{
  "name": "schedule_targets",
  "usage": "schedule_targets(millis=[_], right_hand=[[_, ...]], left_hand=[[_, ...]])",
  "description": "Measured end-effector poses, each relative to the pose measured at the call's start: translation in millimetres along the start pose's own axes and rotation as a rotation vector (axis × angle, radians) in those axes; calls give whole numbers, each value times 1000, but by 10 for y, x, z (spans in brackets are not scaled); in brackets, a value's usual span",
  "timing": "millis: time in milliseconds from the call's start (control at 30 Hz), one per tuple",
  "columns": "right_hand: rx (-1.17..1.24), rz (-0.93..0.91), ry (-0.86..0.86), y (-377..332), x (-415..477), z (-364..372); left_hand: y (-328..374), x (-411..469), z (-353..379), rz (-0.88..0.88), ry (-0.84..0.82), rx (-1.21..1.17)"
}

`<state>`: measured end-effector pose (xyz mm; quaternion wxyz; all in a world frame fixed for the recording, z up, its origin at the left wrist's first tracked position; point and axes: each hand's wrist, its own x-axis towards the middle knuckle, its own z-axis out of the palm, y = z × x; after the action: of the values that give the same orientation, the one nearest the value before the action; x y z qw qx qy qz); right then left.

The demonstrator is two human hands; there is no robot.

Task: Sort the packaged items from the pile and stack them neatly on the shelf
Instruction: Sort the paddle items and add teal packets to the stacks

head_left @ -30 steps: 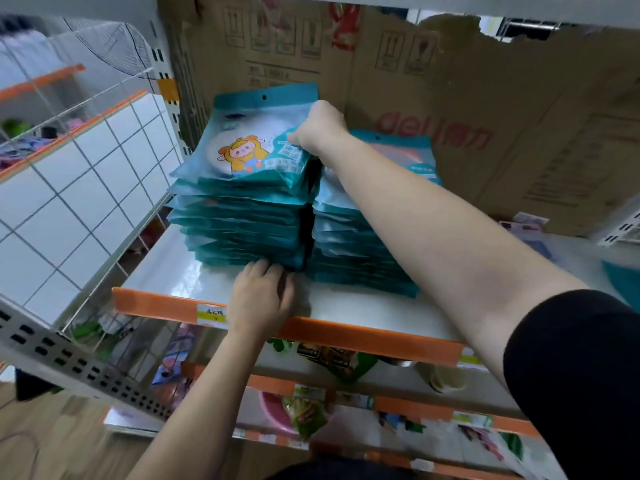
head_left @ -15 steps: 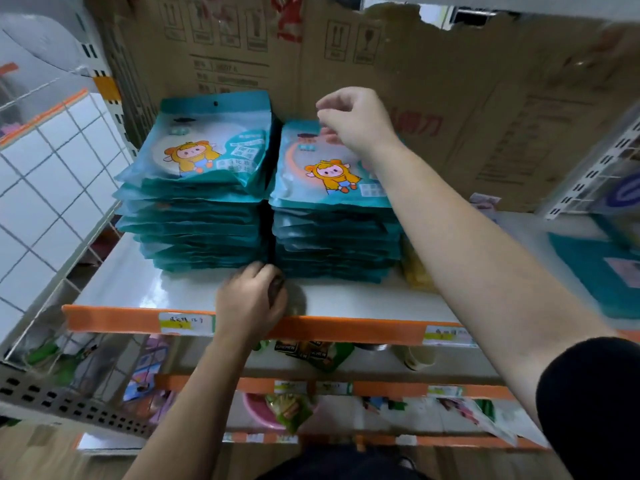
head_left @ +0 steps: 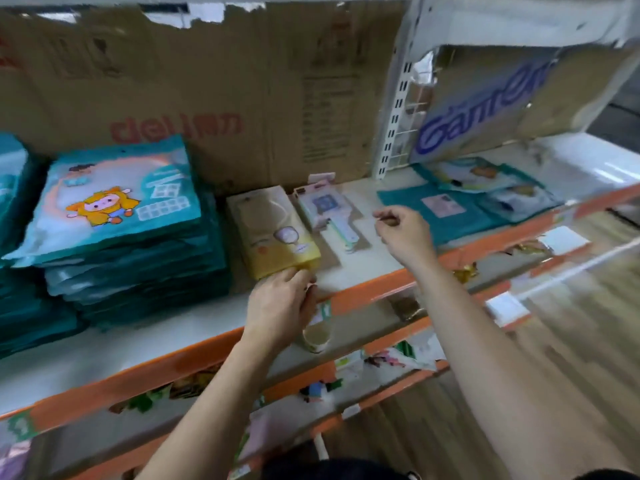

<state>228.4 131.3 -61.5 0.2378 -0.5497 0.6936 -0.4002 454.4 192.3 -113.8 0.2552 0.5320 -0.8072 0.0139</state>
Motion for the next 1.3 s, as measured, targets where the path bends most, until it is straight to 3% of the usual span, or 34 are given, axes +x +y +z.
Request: schedule_targets(millis=[233,533,933,1300], right_hand=[[-44,17,-2,979,113,-1053],[-29,82,18,1869,410,-2135],[17,84,47,2311,1213,-2519],[-74,-47,15,2411,2362,-2591]], left_hand=[[1174,665,625,78,-4,-137],[2257,1209,1181,3,-26,-195],[2627,2090,1779,5,-8,-222],[2574,2781,2121,-43,-25,-184]])
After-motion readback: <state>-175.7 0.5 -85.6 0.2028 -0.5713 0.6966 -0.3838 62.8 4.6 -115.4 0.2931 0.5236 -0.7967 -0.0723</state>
